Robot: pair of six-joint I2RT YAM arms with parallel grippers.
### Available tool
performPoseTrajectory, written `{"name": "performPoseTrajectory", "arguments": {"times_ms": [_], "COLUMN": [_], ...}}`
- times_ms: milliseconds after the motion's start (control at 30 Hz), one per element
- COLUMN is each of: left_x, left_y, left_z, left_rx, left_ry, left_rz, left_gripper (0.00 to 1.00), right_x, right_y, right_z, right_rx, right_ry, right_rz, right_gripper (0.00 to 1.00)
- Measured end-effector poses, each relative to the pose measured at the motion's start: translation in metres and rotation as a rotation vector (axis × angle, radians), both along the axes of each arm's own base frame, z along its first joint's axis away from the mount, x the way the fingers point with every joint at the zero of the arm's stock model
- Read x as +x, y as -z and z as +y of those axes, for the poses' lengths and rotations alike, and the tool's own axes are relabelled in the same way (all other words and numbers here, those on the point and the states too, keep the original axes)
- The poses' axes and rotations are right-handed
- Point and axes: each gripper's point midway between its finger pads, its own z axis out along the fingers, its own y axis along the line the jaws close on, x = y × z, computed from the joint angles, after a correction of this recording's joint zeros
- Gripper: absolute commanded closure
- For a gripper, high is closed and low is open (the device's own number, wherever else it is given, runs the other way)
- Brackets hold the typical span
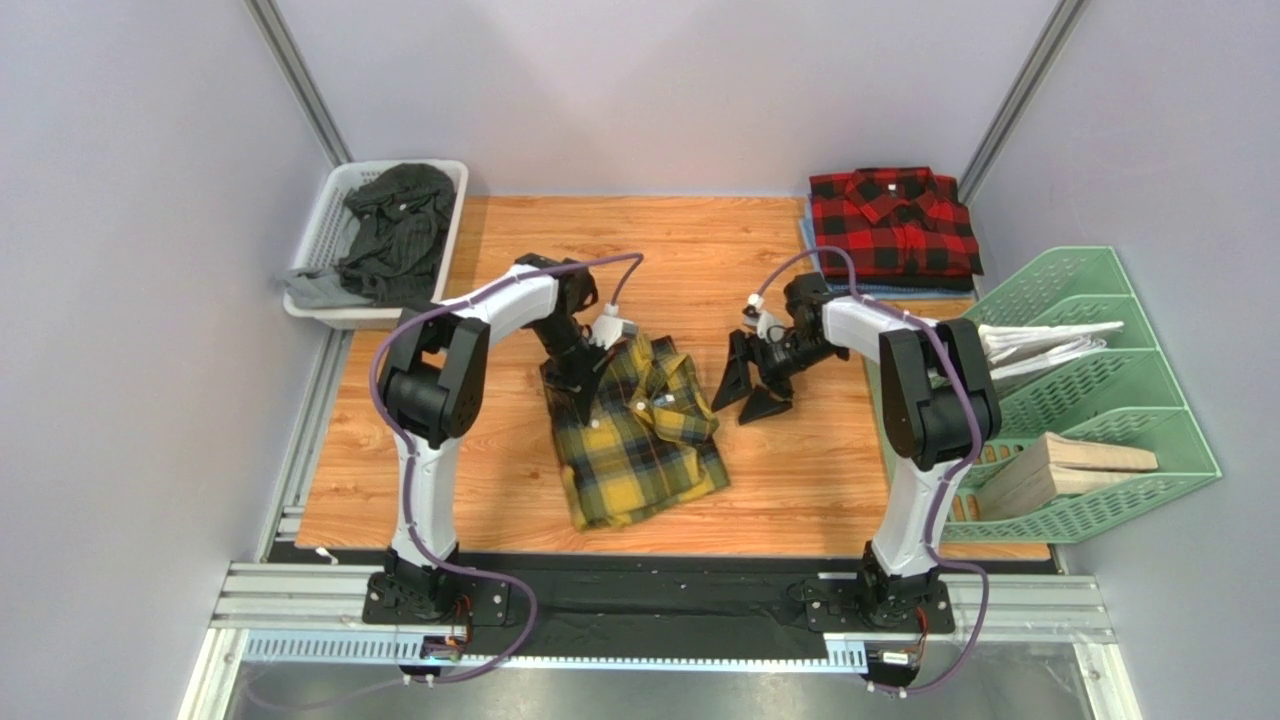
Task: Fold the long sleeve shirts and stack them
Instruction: Fold the shirt
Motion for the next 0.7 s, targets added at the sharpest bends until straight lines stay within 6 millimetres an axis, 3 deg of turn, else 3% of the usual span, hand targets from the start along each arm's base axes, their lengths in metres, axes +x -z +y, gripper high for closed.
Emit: {"name": "performPoseTrajectory", "arguments": {"times_ms": [100,200,233,267,300,333,367,467,533,700], "left_x": [-0.027,-0.034,-0.033,-0.028,-0.021,-0.012,-0.001,0.029,0.039,0.024], "left_y": [-0.010,-0.034,-0.044,-0.058,-0.072,-0.084,-0.096,-0.118,-0.117,-0.089], "left_z": [-0.028,-0.053,-0.055,-0.053,-0.046,-0.037,-0.026,0.000,0.009,0.017], "left_rx": [-0.027,-0.112,-0.148,-0.192,-0.233,-0.265,-0.297,-0.352,-0.362,-0.325], "left_ry": [-0.061,-0.111,-0.141,-0.188,-0.246,-0.300,-0.356,-0.479,-0.510,-0.504], "left_rz": [0.092,0.065,0.044,0.006,-0.033,-0.075,-0.124,-0.225,-0.253,-0.198], "left_gripper": [0.93,0.73,0.66,0.63,0.63,0.62,0.62,0.64,0.68,0.69], "right_x": [-0.008,-0.023,-0.027,-0.031,-0.035,-0.039,-0.042,-0.046,-0.039,0.010], "right_y": [-0.002,-0.005,-0.004,-0.004,-0.002,-0.001,0.000,0.005,0.009,0.020], "right_z": [-0.014,-0.018,-0.020,-0.020,-0.022,-0.024,-0.025,-0.025,-0.024,-0.013], "right_rx": [-0.007,-0.021,-0.028,-0.037,-0.047,-0.058,-0.070,-0.106,-0.136,-0.210], "right_ry": [0.018,-0.028,-0.050,-0.070,-0.092,-0.116,-0.136,-0.213,-0.255,-0.381], "right_rz": [0.013,0.022,0.017,0.014,0.014,0.014,0.018,0.014,0.000,-0.123], "right_gripper": [0.34,0.49,0.62,0.67,0.75,0.91,0.98,1.00,1.00,1.00]}}
